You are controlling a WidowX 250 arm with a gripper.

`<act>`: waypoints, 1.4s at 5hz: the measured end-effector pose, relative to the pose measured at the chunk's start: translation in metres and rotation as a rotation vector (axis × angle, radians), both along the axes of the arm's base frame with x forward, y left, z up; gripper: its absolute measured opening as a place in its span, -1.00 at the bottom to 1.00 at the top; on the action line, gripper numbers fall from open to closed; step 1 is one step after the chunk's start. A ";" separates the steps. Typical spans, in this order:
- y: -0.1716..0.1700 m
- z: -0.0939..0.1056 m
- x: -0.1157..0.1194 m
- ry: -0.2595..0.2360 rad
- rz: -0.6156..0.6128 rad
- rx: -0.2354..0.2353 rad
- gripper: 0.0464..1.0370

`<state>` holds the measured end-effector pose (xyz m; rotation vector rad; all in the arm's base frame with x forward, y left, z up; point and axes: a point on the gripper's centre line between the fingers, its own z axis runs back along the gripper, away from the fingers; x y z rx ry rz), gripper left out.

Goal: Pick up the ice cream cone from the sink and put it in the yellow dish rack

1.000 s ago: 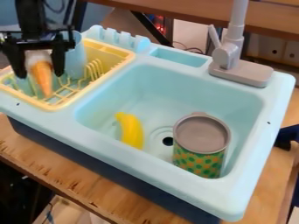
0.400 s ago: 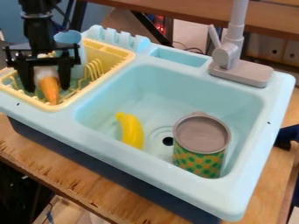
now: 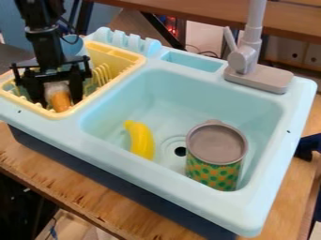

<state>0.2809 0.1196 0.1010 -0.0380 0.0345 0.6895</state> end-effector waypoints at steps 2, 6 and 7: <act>-0.005 0.001 -0.003 0.020 0.029 -0.029 0.97; -0.041 0.056 -0.003 0.211 0.004 0.085 0.95; -0.073 0.078 -0.013 0.226 -0.168 0.124 0.95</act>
